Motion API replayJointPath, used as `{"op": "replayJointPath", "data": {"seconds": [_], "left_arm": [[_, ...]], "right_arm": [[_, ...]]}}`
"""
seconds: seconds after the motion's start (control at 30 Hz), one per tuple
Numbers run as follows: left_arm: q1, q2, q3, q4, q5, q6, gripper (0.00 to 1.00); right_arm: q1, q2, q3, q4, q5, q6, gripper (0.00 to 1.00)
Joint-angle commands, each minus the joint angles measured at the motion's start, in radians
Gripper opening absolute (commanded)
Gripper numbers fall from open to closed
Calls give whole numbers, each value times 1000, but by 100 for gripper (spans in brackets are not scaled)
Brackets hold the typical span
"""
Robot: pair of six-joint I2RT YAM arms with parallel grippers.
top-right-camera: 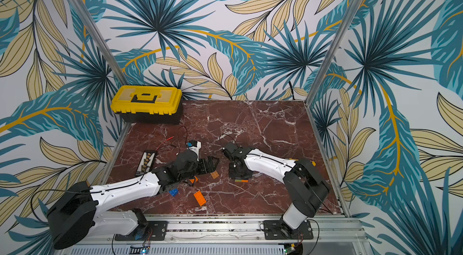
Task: Assemble the number 5 with lego
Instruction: Assemble the lego brick with the lego brick.
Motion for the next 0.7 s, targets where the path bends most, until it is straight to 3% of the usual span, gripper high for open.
{"op": "replayJointPath", "data": {"seconds": [0.0,0.1,0.27,0.4,0.67], "left_arm": [[3,-16,29,-14,-11,14,100],[3,-22,29,-22,-19,15,100],[3,-37,27,-34,-38,21,100],[3,-44,26,-36,-53,26,100],[5,-82,8,-51,-126,28,100]], "right_arm": [[0,52,10,23,-30,-18,39],[0,56,27,6,-17,-24,41],[0,30,52,-27,5,-28,56],[0,-1,79,-52,14,-28,60],[2,-72,58,66,-47,49,61]]}}
